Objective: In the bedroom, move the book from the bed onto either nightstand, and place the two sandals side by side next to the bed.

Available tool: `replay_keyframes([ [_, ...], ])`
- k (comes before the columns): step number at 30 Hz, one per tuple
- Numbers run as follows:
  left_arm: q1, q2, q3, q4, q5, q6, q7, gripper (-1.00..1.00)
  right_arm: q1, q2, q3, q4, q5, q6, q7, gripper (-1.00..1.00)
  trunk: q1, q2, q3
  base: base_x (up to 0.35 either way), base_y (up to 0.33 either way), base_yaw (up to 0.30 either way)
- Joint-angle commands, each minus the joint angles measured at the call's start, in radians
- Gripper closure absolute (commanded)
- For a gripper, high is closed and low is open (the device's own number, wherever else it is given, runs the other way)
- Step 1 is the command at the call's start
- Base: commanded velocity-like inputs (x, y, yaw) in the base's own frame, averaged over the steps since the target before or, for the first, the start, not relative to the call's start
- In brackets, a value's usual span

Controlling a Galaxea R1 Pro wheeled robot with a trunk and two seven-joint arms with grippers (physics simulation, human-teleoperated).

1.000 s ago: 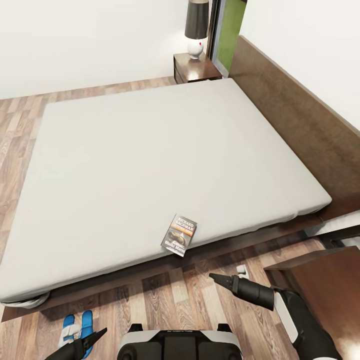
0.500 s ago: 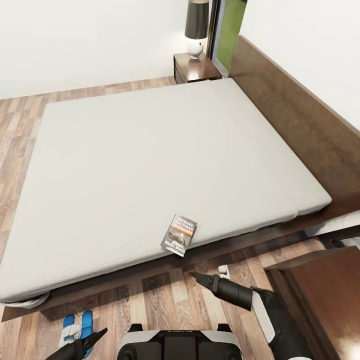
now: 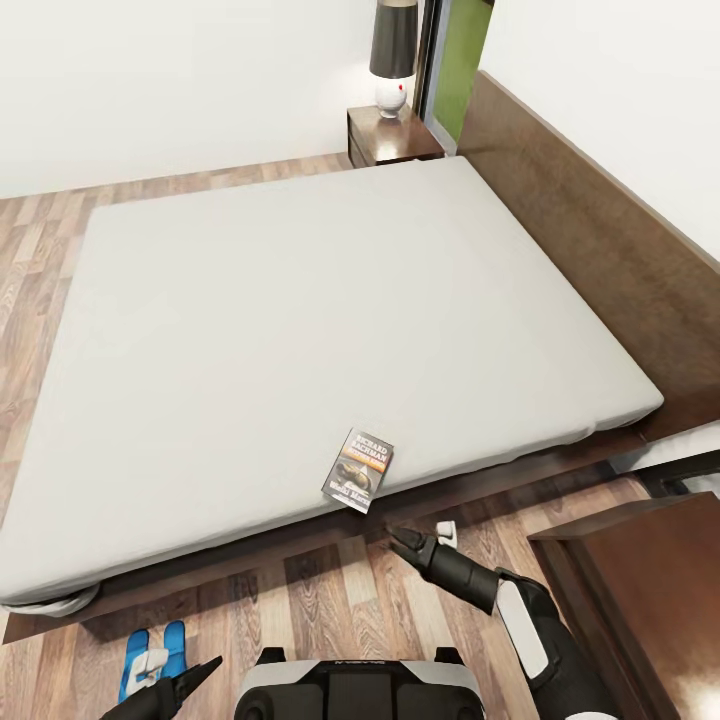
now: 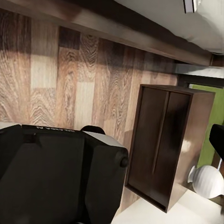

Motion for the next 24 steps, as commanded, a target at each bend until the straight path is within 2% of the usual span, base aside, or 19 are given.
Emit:
replay_keyframes([
  [1,-0.001,0.000,-0.009,0.001,0.010,-0.008,-0.002,-1.00,0.000,0.001,-0.003,0.000,-0.007,-0.002,0.003,-1.00,0.000,-0.001,-0.001,0.000,0.000,0.000],
  [7,-0.001,0.000,-0.009,0.002,0.009,-0.008,-0.001,-1.00,0.000,0.001,-0.001,-0.004,-0.018,-0.049,0.005,-1.00,0.000,-0.001,-0.001,0.000,0.000,0.000],
  [24,-0.001,0.000,-0.009,0.002,0.009,-0.008,0.000,-1.00,0.000,0.002,-0.004,0.000,-0.020,-0.056,0.005,-1.00,0.000,-0.001,-0.001,0.000,0.000,0.000],
])
